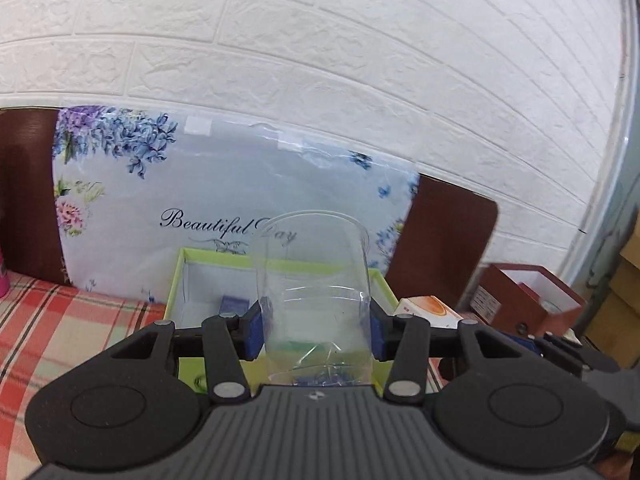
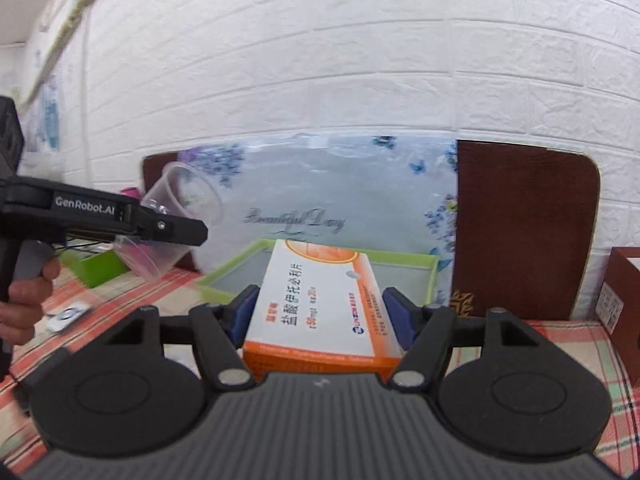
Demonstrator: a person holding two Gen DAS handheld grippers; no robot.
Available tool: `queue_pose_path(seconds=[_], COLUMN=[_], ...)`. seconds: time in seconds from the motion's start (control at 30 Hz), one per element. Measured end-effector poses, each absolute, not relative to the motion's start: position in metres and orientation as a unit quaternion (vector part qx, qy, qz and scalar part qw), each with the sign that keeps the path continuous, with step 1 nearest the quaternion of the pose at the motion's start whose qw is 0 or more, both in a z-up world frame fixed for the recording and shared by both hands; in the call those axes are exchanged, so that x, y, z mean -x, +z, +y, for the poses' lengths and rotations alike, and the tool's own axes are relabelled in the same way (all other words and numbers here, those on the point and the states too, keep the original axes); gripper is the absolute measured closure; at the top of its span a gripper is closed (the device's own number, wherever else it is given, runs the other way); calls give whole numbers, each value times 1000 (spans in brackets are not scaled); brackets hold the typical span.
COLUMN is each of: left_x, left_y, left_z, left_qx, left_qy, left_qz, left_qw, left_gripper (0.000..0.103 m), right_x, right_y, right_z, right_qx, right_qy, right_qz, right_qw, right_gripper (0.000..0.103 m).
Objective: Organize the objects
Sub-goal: 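Lower the cup and orange box into the storage box and open both grippers, then withdraw both grippers from the storage box back toward the pile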
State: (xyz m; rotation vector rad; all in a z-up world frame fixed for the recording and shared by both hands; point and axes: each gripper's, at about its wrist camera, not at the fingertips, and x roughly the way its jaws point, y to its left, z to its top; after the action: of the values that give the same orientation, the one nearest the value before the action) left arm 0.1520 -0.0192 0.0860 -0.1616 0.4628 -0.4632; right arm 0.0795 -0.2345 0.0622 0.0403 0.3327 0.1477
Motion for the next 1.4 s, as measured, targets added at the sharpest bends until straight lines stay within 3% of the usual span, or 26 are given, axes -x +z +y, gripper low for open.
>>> queue_pose_path(seconds=[0.23,0.47,0.53,0.57,0.6,0.67,0.77,0.87,1.0,1.13,1.4], left_x=[-240,-274,-277,-278,-277,-275,-267,-242,-197,-147,-85], left_y=[56,25,19,17,15,14,20,36,51,51,27], left_z=[-50,-52,-52,-54,-56,-56,-45,-38,-46,-35,-12], left_qx=[70,78,70,55,39,15,28,28,-21,-7,34], left_qy=[-196,-181,-174,-168,-158,-134,-128,-123,-95,-116,-118], left_qz=[283,320,313,313,313,319,321,303,287,268,289], left_qw=[936,927,931,933,936,938,938,945,953,956,950], left_gripper=[51,48,31,16,12,12,12,12,12,12,12], right_x=[-169,-225,-235,-240,-244,-247,-236,-213,-171,-124,-54], right_y=[32,13,6,1,-3,-10,-7,12,41,53,26], right_z=[-234,-234,-232,-231,-231,-230,-231,-238,-246,-253,-250], right_qx=[16,25,35,38,40,45,52,43,22,-24,-84], right_qy=[6,-11,-14,-12,-9,-14,-5,-30,-80,-73,-56], right_qz=[197,221,229,233,239,250,236,196,153,144,183], right_qw=[980,975,973,972,970,967,970,979,985,987,978], right_gripper=[36,36,36,35,27,11,11,0,0,0,0])
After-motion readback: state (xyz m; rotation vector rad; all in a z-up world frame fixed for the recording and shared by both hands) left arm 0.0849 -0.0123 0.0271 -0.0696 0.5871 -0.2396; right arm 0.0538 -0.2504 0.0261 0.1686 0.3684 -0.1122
